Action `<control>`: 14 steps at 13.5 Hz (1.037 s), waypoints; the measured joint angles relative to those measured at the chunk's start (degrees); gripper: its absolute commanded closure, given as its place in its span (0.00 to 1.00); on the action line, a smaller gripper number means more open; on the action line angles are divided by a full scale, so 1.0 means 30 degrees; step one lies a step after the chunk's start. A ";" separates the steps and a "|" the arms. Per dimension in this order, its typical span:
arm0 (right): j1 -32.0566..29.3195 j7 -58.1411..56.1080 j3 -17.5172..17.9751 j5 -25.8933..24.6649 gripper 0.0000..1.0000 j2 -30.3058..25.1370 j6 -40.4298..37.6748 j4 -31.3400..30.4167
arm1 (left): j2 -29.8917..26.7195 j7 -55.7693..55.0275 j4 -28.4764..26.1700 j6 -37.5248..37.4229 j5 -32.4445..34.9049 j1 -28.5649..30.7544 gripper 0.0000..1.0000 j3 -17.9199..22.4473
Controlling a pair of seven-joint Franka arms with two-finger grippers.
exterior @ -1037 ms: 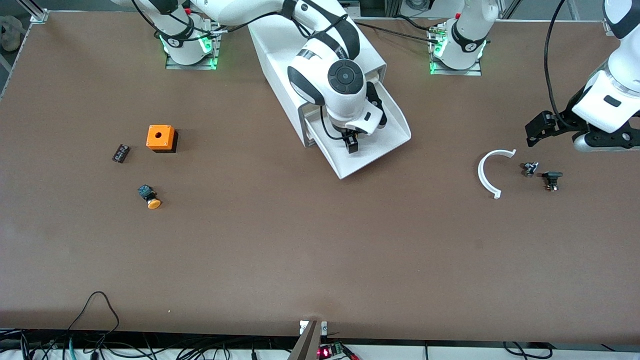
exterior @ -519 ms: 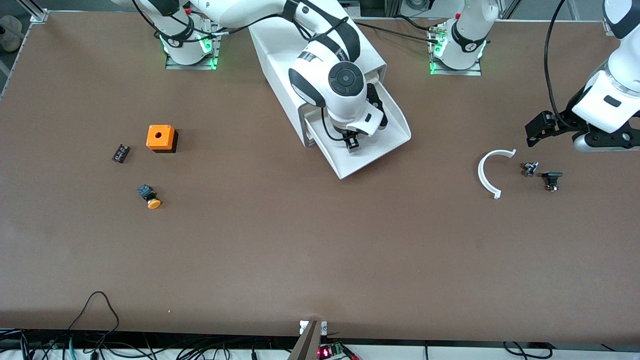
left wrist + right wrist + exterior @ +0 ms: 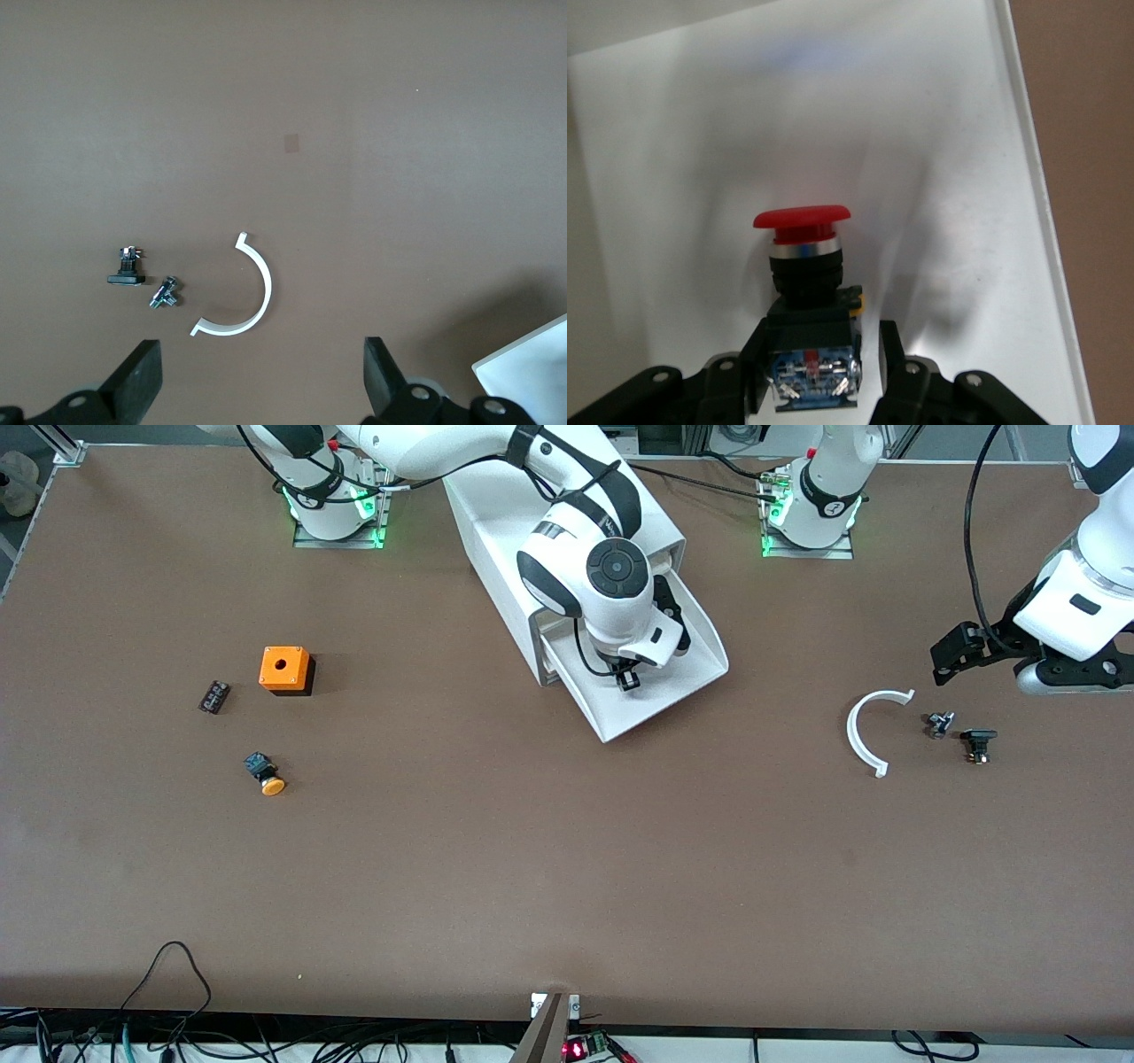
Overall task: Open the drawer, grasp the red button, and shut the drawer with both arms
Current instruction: 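Lift the red button out with the right gripper while the left gripper approaches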
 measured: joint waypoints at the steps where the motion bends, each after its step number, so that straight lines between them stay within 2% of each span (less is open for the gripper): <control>1: 0.0011 0.0001 0.0002 -0.0001 0.66 0.0001 0.0057 0.0011 | 0.0000 0.0000 0.0013 0.0000 0.0000 0.0000 0.00 0.0000; 5: 0.0023 0.0029 0.0198 -0.0002 0.75 0.0001 0.0143 0.0112 | 0.0007 0.0000 0.0130 0.0000 0.0000 0.0000 0.00 0.0001; 8: 0.0053 0.1153 0.0351 -0.0029 0.75 -0.0161 0.0328 0.0493 | 0.0255 0.0000 0.0129 0.0059 0.0000 -0.0009 0.00 -0.0061; 10: -0.0054 0.2450 0.0314 -0.0195 0.75 -0.0975 0.0438 0.0892 | 0.0707 -0.0087 0.0121 0.0459 0.0000 -0.0028 0.00 -0.0221; 14: -0.2452 0.5668 0.0098 -0.0298 0.75 -0.2890 0.0366 0.0915 | 0.1839 -0.1657 -0.0378 0.2110 -0.0383 -0.0422 0.00 -0.0541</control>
